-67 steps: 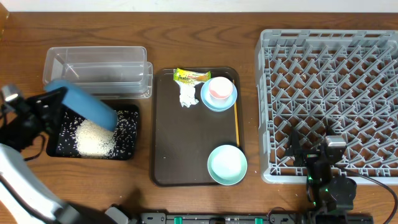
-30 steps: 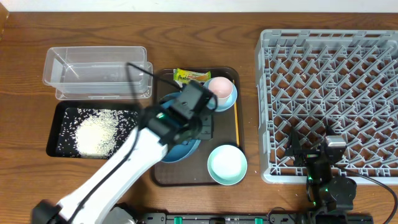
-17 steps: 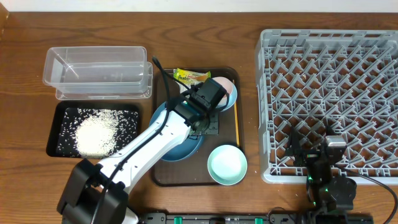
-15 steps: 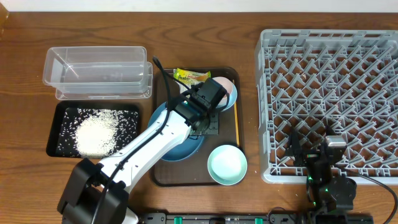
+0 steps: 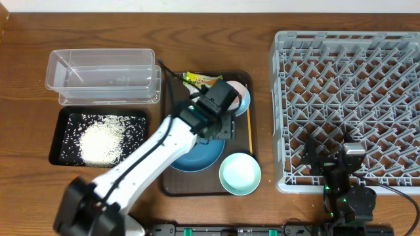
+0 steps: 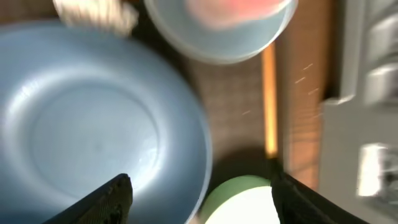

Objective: Sort waste into correct bins and load items into the dishwasher rack
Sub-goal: 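Carry the blue plate back and set it on the brown tray, then move the left gripper to the yellow Pandan cake wrapper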

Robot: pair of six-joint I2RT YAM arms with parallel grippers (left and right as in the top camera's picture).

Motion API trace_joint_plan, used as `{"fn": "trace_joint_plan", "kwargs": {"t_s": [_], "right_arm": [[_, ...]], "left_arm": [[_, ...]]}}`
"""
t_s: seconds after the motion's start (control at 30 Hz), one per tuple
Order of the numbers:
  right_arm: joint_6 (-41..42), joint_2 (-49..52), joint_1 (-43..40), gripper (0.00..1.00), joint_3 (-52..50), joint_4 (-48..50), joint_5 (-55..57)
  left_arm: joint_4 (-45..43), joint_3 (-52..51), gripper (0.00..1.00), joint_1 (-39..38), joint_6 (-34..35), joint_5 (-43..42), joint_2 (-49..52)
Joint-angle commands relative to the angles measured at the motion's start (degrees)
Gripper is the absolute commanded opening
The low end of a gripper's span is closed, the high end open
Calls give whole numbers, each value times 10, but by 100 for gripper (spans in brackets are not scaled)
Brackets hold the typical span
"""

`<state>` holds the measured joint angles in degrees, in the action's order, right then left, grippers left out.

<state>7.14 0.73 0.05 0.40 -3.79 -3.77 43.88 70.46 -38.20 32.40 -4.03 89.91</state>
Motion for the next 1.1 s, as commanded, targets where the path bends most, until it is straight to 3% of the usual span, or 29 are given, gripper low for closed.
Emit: {"fn": "trace_joint_plan", "kwargs": {"t_s": [0.0,0.27,0.4,0.47,0.57,0.8,0.9,1.07], "right_arm": [[-5,-2,-4,99,-1,-2,3],[-5,-2,-4,99,-1,-2,3],[-5,-2,-4,99,-1,-2,3],[-5,-2,-4,99,-1,-2,3],[-5,-2,-4,99,-1,-2,3],[-5,-2,-4,99,-1,-2,3],[-5,-2,-4,99,-1,-2,3],[-5,-2,-4,99,-1,-2,3]], "left_arm": [[-16,27,74,16,-13,33,-55],[-129,27,77,75,-12,149,-135],[-184,27,81,103,-14,136,-138],[-203,30,85,113,-57,69,-127],[-162,76,86,132,-88,-19,-85],[46,330,88,171,-136,-19,97],[32,362,89,181,-127,-15,147],[14,362,93,186,-31,4,211]]}}
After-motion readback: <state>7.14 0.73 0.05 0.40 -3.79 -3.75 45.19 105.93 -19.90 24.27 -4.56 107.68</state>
